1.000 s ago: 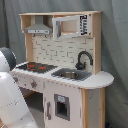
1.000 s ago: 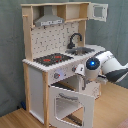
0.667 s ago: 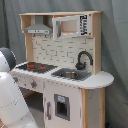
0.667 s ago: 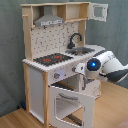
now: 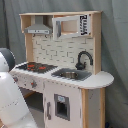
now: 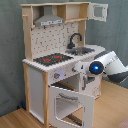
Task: Play with the kitchen
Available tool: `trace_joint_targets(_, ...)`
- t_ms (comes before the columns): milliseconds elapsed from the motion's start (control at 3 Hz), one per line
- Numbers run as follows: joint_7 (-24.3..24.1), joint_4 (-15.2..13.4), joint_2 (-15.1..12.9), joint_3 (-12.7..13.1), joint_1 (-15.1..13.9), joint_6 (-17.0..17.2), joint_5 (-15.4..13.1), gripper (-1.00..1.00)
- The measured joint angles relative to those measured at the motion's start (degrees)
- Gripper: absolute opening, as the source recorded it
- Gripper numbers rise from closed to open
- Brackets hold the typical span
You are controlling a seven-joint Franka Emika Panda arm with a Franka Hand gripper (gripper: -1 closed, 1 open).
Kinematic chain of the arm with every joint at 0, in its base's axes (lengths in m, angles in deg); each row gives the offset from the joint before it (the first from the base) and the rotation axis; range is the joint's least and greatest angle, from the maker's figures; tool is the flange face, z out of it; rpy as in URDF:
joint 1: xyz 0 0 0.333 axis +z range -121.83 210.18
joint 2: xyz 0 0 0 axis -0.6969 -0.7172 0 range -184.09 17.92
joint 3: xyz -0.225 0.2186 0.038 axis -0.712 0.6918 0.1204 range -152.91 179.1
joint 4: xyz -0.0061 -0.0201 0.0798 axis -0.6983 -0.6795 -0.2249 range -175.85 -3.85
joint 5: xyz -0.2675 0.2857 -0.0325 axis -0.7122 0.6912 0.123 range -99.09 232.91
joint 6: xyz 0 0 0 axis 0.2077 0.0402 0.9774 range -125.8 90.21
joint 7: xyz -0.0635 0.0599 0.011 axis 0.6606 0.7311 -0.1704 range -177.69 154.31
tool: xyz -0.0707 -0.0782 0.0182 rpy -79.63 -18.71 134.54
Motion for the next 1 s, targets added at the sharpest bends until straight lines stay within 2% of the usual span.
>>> trace_joint_targets(333,3.43,0.0,0.28,0.41,-0.13,-0.24,-5.15,1.0)
trace_joint_targets(667,7.28,0.0,1.17,0.55,-0.77,-2.91,-10.3,1.0)
trace_joint_targets(1000,9.67,0.0,2.5,0.58,-1.74,-6.76,-14.02,1.0)
